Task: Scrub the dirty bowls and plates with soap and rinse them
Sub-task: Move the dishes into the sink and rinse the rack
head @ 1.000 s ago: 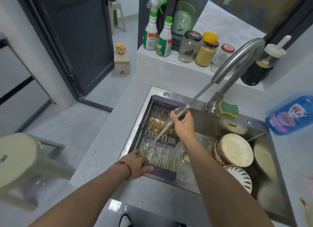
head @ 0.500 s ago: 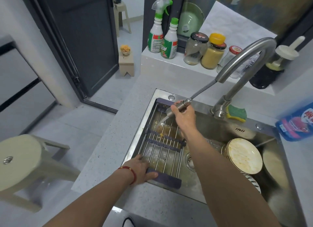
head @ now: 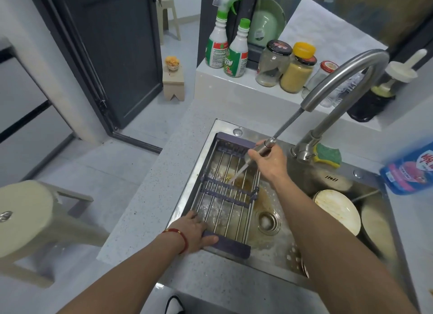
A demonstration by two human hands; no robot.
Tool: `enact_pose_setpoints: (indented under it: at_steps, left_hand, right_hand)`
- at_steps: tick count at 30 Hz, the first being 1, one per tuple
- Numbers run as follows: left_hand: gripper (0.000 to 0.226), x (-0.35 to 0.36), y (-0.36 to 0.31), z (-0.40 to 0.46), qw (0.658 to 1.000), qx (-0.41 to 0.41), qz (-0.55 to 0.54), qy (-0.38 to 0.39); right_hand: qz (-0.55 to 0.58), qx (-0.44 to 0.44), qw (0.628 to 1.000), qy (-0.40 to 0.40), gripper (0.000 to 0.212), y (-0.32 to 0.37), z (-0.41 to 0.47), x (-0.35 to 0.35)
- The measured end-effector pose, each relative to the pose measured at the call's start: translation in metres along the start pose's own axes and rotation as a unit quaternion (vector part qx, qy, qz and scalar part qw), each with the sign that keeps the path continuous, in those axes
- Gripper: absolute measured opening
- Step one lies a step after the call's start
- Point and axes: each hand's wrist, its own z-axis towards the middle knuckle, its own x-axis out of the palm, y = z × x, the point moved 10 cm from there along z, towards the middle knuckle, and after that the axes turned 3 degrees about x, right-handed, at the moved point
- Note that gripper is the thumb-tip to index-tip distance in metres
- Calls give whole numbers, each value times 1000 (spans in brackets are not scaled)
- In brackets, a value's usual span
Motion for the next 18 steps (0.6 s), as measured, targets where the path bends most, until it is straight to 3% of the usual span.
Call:
enact_pose_setpoints:
  at_steps: [3,6,9,13,18]
  left_hand:
    - [95,6,3,8,999,15,26,-15]
    - [130,11,1,15,998,41,54,-20]
    - [113,9,2,17,997,37,57,-43]
    - [91,5,1,9,999,12,36,-29]
    - [83,2,3,9,999,0,36,-25]
  right_hand:
    - [-6,-10,999,30,30,2,-2,10]
    - [-5,-13,999,44,29,3,1,19]
    - [14,-2,998,-56,31,-2,4,-2]
    - [25,-9,1000,-4,31,4,7,22]
    - [40,13,995,-86,30,0,15,3]
